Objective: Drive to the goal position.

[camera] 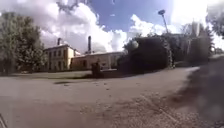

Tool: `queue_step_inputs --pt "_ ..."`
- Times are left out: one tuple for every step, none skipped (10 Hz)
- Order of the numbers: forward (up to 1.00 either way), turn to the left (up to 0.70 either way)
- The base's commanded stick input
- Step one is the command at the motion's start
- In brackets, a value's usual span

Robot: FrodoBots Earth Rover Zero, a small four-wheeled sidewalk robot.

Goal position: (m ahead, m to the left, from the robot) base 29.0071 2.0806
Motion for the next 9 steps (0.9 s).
queue_step_inputs --pt "0.7 0.0" --pt "0.7 0.0" --pt "0.7 0.0" --pt "0.7 0.0" --pt "0.7 0.0" --pt "0.7 0.0" --pt "0.51 0.0" --pt "0.0 0.0" --pt "0.0 0.0"
